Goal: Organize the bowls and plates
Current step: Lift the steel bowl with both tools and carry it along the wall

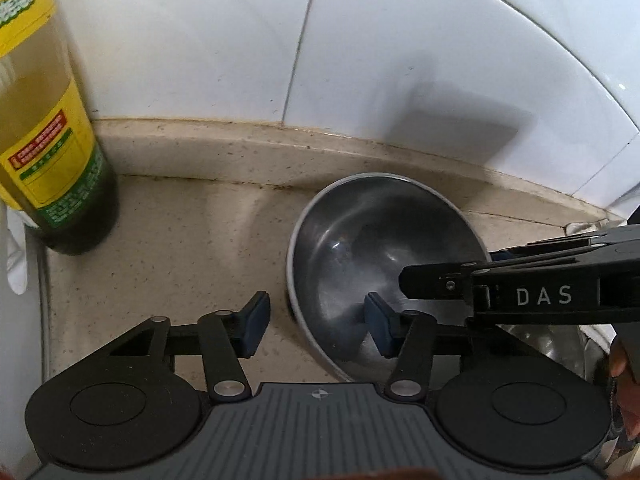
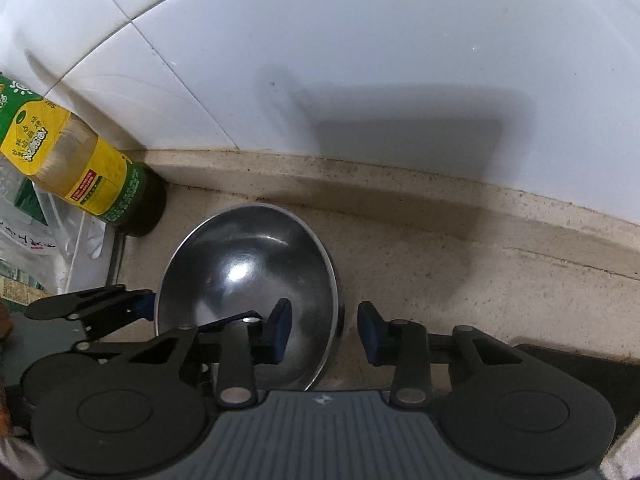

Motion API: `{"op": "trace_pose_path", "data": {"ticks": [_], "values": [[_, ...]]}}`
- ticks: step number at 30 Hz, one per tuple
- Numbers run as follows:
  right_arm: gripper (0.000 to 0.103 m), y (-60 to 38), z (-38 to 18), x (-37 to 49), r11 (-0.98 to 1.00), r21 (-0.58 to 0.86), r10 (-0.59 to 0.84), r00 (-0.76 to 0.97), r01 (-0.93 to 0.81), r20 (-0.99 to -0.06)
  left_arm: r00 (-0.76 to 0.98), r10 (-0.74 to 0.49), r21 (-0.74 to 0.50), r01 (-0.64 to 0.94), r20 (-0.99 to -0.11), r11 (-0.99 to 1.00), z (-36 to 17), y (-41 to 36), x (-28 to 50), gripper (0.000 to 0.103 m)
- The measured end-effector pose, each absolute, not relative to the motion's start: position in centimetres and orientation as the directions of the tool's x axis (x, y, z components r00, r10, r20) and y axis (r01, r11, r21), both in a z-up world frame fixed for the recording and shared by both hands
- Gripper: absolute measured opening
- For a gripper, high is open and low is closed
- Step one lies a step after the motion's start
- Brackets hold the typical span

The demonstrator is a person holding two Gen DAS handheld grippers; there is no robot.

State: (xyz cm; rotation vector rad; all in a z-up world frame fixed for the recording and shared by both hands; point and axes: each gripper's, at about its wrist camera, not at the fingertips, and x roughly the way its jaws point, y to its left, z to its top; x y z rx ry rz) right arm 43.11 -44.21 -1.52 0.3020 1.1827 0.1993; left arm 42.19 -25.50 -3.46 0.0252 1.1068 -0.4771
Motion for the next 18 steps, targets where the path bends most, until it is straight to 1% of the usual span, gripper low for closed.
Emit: {"op": "trace_pose_path", "data": {"ticks": [2, 3, 6, 8, 10, 18], "values": [[0.025, -44.2, -1.4, 43.2, 0.94, 0.343, 0.317, 0.368, 0.003, -0.874, 0.357, -0.359, -0.211, 0.391, -0.862, 0.896, -3.3, -25.6, 42.2, 0.054], [0.025, -44.1, -1.4, 43.2, 0.938, 0.346, 0.321, 0.368, 0.003, -0.873, 0.359, -0.362, -0.21, 0.398, -0.86, 0.893, -3.2, -25.7, 42.1, 0.049], [0.023, -43.8, -1.4, 43.2, 0.939, 0.343, 0.32, 0.369, -0.004, -0.873, 0.369, -0.348, -0.181, 0.418, -0.862, 0.89, -3.0, -25.9, 41.7, 0.049], [0.021, -43.7, -1.4, 42.9, 0.941, 0.339, 0.315, 0.371, -0.003, -0.873, 0.367, -0.349, -0.183, 0.416, -0.862, 0.891, -3.0, -25.8, 41.6, 0.05], [0.02, -43.7, -1.3, 42.9, 0.938, 0.346, 0.321, 0.37, 0.0, -0.872, 0.369, -0.353, -0.195, 0.401, -0.86, 0.895, -2.8, -25.4, 41.7, 0.047], [0.019, -43.1, -0.2, 42.6, 0.934, 0.357, 0.337, 0.385, -0.021, -0.859, 0.395, -0.366, -0.201, 0.399, -0.843, 0.894, -1.6, -25.1, 41.7, 0.049]]}}
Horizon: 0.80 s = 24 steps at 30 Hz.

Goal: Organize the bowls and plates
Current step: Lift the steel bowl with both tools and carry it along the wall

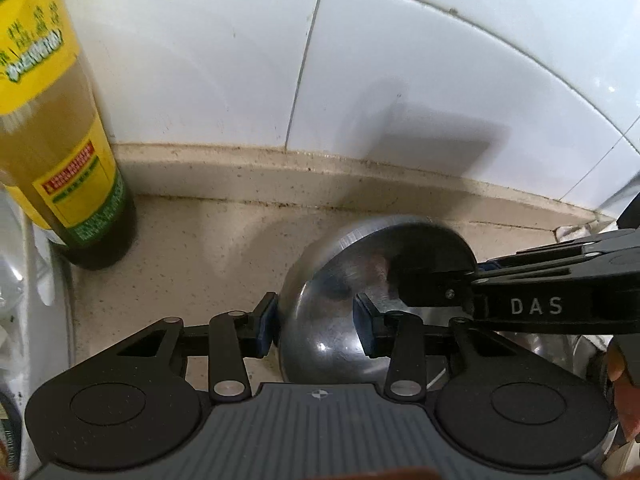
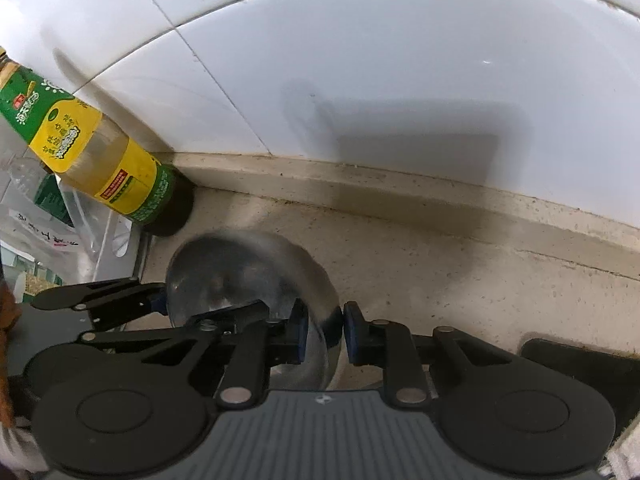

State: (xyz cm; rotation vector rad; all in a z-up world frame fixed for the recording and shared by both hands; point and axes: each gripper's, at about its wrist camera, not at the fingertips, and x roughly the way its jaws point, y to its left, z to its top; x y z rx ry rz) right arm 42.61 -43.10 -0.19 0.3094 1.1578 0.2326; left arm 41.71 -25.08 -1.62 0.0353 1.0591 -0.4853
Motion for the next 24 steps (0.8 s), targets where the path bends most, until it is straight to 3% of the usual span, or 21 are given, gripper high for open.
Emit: {"op": "trace_pose_path", "data": {"ticks": [8, 24], "values": [[0.02, -43.4, 0.8, 42.0, 0.922, 0.386, 0.356, 0.4, -0.007, -0.844, 0.386, -0.408, -0.258, 0.384, -0.827, 0.886, -0.6, -23.9, 41.4, 0.049], [0.02, -41.4, 6.2, 37.9, 0.906, 0.419, 0.405, 0.424, -0.065, -0.81, 0.439, -0.424, -0.256, 0.392, -0.792, 0.884, 3.8, -20.6, 36.4, 0.053]]}}
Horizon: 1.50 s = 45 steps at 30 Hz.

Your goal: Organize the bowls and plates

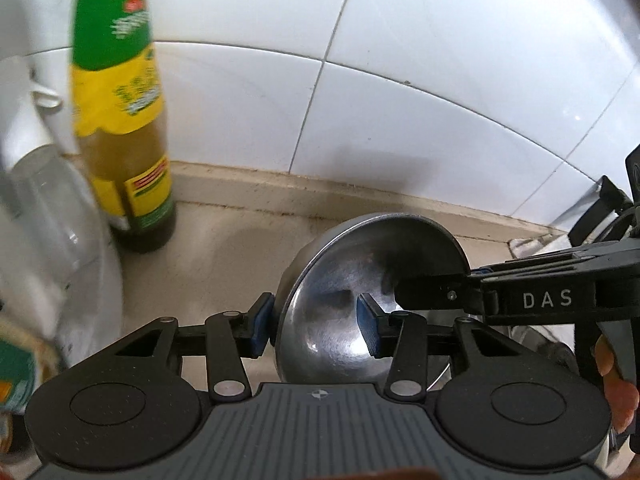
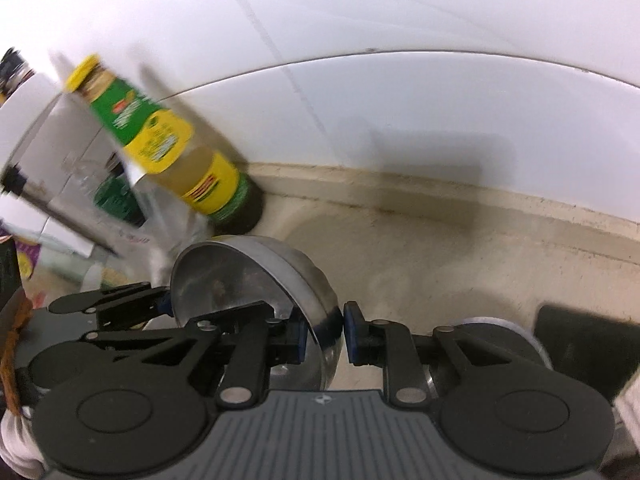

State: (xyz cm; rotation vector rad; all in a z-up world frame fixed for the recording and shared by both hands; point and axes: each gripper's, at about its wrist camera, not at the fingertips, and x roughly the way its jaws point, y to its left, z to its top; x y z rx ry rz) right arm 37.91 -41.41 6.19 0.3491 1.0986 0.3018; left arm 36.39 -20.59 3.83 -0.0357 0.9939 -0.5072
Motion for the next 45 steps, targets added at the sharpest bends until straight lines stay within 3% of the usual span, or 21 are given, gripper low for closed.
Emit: {"op": "trace_pose_path", "data": {"ticks": [11, 24, 28, 33, 45], "values": [[0.02, -37.6, 8.1, 32.0, 0.903, 0.405, 0.428, 0.392, -0.144, -0.814, 0.464, -0.418, -0.241, 0.394, -0.781, 0.887, 5.4, -17.6, 31.2, 0.057], [0.02, -34.7, 5.5, 28.5, 0.895, 0.424, 0.447, 0.301, -0.14, -0.843, 0.399, -0.408, -0.26, 0.375, -0.821, 0.89, 3.3, -15.3, 28.2, 0.057], [0.022, -34.1, 4.9, 28.2, 0.907, 0.396, 0.422, 0.301, -0.146, -0.855, 0.406, -0.396, -0.246, 0.373, -0.824, 0.895, 2.9, -15.0, 28.0, 0.059], [0.034, -33.8, 5.8, 28.2, 0.932, 0.322, 0.36, 0.352, -0.164, -0.864, 0.434, -0.391, -0.237, 0.366, -0.812, 0.9, 3.6, -14.2, 28.0, 0.064], [0.037, -35.4, 6.8, 27.5, 0.937, 0.329, 0.349, 0.393, -0.119, -0.851, 0.464, -0.403, -0.223, 0.395, -0.789, 0.891, 5.1, -14.5, 27.7, 0.07]]}}
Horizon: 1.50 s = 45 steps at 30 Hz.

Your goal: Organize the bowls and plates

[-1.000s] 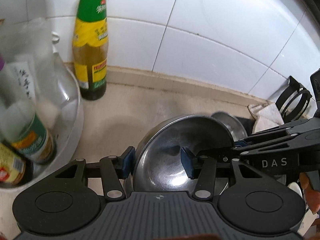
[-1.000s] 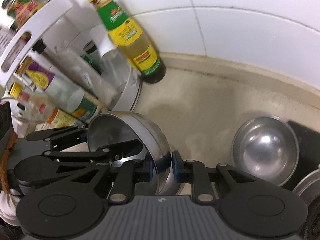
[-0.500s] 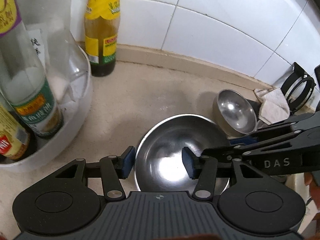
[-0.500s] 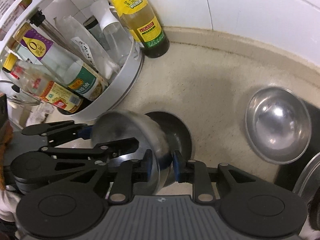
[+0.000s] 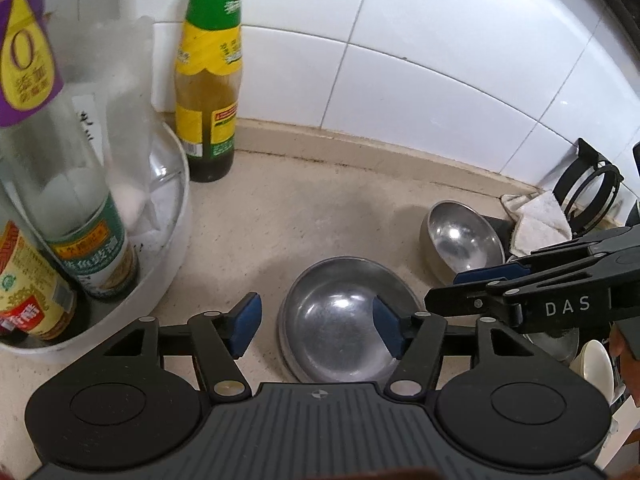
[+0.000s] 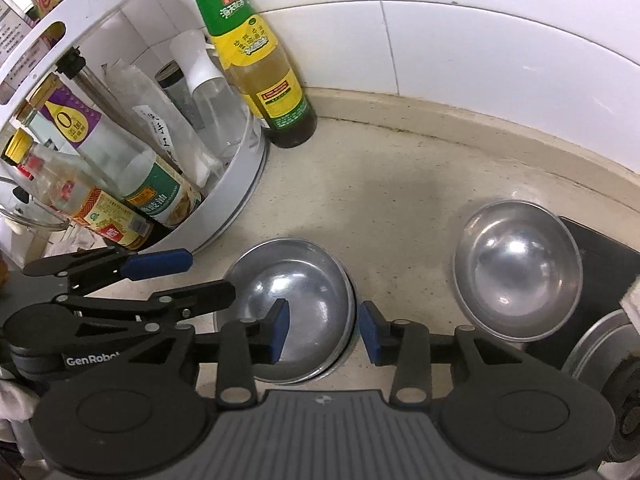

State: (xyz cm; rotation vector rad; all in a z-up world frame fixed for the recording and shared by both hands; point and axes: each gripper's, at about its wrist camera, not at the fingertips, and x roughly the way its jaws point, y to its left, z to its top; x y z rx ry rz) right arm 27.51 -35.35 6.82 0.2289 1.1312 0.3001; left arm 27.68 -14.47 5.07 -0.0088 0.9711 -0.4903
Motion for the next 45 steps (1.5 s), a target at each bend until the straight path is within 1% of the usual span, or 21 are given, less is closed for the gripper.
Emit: {"op": "trace_pose_path", "data": {"ticks": [3, 7, 10, 15, 19, 21, 24, 32, 45], "values": [[0.038, -35.8, 7.0, 27.1, 0.941, 0.32, 0.337, 0.404, -0.11, -0.851, 0.471, -0.4, -0.206, 0.41, -0.787, 0.888, 5.2, -15.3, 27.7, 0.072], [0.044, -37.1, 7.1, 26.2, 0.946, 0.311, 0.318, 0.424, -0.086, -0.848, 0.467, -0.406, -0.199, 0.43, -0.786, 0.88, 5.3, -16.8, 28.0, 0.075], [0.045, -38.5, 6.9, 25.4, 0.949, 0.311, 0.303, 0.434, -0.056, -0.848, 0.467, -0.403, -0.178, 0.455, -0.787, 0.873, 5.2, -18.5, 27.9, 0.077], [0.045, -41.5, 6.2, 24.2, 0.949, 0.315, 0.273, 0.449, 0.019, -0.851, 0.46, -0.408, -0.154, 0.495, -0.788, 0.855, 4.7, -21.5, 27.8, 0.085], [0.051, -44.0, 5.3, 23.6, 0.947, 0.311, 0.242, 0.459, 0.08, -0.855, 0.461, -0.406, -0.121, 0.532, -0.789, 0.838, 4.3, -24.0, 27.7, 0.087], [0.052, -45.3, 4.6, 23.5, 0.945, 0.307, 0.224, 0.461, 0.113, -0.858, 0.466, -0.399, -0.096, 0.549, -0.79, 0.83, 4.0, -25.3, 27.7, 0.088], [0.053, -47.1, 4.0, 23.6, 0.937, 0.311, 0.21, 0.459, 0.157, -0.863, 0.463, -0.395, -0.082, 0.562, -0.793, 0.823, 3.3, -27.1, 27.9, 0.094], [0.054, -51.2, 2.6, 24.6, 0.914, 0.326, 0.19, 0.452, 0.243, -0.871, 0.47, -0.372, -0.043, 0.575, -0.8, 0.817, 1.9, -30.1, 30.2, 0.096], [0.056, -53.5, 0.6, 28.0, 0.906, 0.343, 0.207, 0.447, 0.248, -0.87, 0.501, -0.326, 0.014, 0.561, -0.802, 0.828, 0.4, -32.1, 33.2, 0.097]]}}
